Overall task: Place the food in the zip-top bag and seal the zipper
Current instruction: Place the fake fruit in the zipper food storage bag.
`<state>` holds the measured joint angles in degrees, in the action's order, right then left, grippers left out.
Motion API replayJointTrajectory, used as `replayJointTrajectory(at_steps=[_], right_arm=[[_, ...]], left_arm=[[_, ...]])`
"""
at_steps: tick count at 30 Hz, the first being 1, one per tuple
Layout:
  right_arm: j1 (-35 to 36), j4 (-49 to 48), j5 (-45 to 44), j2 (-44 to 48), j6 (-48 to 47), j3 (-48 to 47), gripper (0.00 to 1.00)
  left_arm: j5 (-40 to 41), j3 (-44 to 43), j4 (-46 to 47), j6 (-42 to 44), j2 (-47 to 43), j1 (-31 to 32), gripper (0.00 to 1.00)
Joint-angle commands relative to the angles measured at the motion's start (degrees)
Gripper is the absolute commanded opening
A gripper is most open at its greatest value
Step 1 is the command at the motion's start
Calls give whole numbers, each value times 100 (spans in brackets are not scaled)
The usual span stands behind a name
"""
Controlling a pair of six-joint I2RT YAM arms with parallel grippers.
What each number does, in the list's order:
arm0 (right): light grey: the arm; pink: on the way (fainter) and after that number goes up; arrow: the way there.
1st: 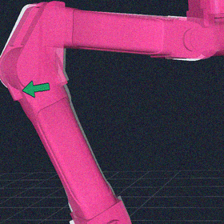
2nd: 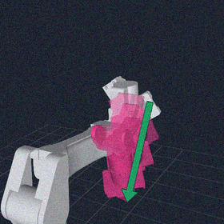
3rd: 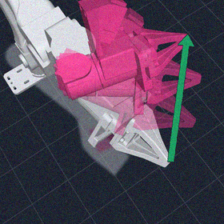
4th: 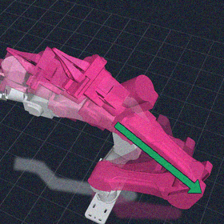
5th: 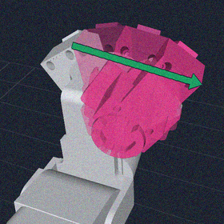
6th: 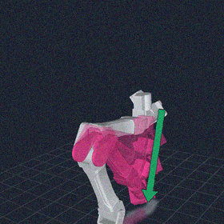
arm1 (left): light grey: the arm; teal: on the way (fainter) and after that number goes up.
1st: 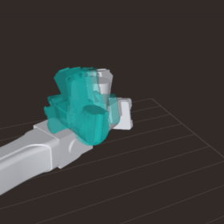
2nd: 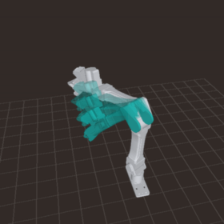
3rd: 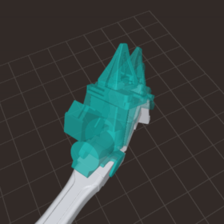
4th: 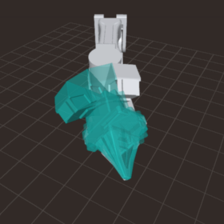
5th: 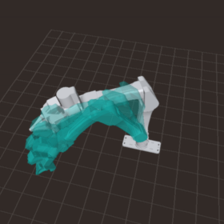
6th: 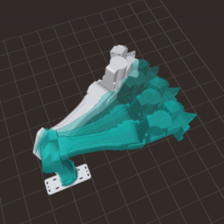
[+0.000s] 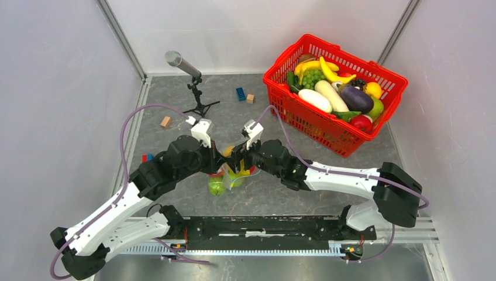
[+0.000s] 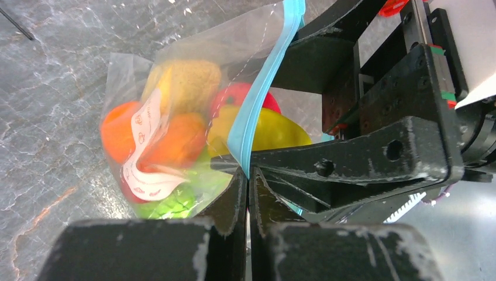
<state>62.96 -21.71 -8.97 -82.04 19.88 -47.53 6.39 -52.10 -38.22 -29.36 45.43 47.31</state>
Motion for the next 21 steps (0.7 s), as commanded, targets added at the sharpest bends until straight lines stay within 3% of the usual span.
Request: replayJointTrajectory(at_steps=[1, 4, 9, 13, 21], right_arm=[[15, -746, 731, 218, 304, -137, 81], [15, -429, 1070, 444, 241, -290, 83], [15, 24, 643, 1064, 73, -150, 84], [15, 230, 287, 1640, -26, 175, 79], [15, 1280, -1537, 2185, 697, 804, 77]], left_arm=[[354, -99, 144, -230, -261, -29, 2], [528, -64, 74, -272, -374, -29, 2], [680, -3, 70, -317, -530, -29, 3], [671, 5, 78, -302, -503, -29, 3], [608, 37, 148, -288, -434, -31, 3]])
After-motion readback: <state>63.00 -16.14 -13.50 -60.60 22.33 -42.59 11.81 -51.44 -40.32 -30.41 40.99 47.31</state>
